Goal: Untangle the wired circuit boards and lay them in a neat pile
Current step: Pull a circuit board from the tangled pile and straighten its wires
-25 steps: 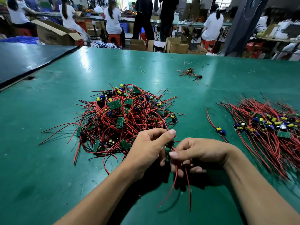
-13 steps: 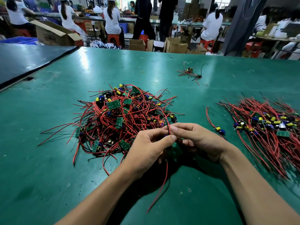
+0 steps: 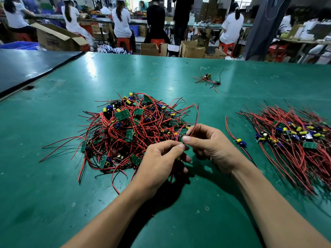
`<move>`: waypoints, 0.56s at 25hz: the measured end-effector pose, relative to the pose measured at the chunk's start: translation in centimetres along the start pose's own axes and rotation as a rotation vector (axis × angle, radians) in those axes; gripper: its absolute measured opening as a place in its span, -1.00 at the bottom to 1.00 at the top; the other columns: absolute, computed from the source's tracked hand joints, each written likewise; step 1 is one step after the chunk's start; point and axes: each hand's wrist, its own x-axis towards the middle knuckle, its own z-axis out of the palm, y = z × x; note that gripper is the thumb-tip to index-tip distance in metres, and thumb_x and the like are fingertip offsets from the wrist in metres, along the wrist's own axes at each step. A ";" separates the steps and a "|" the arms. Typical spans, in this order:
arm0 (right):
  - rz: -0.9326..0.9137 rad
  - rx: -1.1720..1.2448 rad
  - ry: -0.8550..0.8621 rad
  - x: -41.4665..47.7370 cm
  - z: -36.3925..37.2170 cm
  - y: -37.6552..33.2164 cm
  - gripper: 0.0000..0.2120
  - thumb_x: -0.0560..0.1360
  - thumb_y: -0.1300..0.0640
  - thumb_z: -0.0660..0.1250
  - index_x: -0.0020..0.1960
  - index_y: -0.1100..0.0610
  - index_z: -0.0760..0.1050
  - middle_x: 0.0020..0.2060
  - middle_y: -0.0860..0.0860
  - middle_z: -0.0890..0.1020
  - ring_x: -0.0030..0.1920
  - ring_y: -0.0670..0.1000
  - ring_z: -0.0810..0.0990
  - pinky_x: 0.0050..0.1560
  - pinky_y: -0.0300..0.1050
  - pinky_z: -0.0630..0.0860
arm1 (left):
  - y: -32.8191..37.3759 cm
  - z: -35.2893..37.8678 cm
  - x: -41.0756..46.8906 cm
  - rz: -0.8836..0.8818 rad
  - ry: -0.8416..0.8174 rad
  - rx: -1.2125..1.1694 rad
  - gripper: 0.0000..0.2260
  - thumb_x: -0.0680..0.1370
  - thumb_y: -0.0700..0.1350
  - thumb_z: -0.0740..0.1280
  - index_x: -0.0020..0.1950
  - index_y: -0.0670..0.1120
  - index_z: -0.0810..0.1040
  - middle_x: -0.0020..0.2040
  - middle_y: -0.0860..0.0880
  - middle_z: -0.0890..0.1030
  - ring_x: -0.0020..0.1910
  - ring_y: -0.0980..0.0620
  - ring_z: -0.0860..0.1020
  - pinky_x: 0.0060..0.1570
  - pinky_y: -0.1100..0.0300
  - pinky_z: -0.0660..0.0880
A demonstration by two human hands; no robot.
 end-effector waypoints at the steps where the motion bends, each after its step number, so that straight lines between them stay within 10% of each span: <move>1: 0.017 -0.002 -0.025 0.0 0.0 0.1 -0.83 0.30 0.06 0.58 -0.18 -0.02 0.61 -0.34 -0.04 0.59 -0.48 -0.10 0.37 -0.50 -0.31 0.28 | 0.0 0.0 0.0 -0.001 -0.001 -0.003 -0.83 0.61 -0.19 0.28 -0.06 -0.19 0.65 -0.27 -0.16 0.67 -0.44 -0.05 0.57 -0.46 0.19 0.53; 7: 0.218 0.163 -0.247 -0.8 0.3 0.9 -0.63 0.49 0.00 0.50 0.23 0.13 0.62 -0.30 0.04 0.61 -0.38 -0.01 0.57 -0.32 -0.12 0.57 | 0.4 -0.1 -0.2 -0.086 -0.087 -0.095 -0.80 0.62 -0.21 0.25 -0.12 -0.22 0.62 -0.33 -0.17 0.62 -0.50 -0.05 0.52 -0.49 0.19 0.51; 14: 0.103 0.247 -0.070 0.0 1.4 1.9 -0.71 0.51 0.01 0.47 0.09 0.21 0.65 -0.46 0.05 0.48 -0.52 0.02 0.52 -0.40 -0.08 0.57 | 0.5 0.0 0.1 -0.102 -0.094 -0.076 -0.80 0.62 -0.21 0.23 -0.14 -0.22 0.57 -0.37 -0.13 0.54 -0.48 -0.05 0.43 -0.43 0.22 0.38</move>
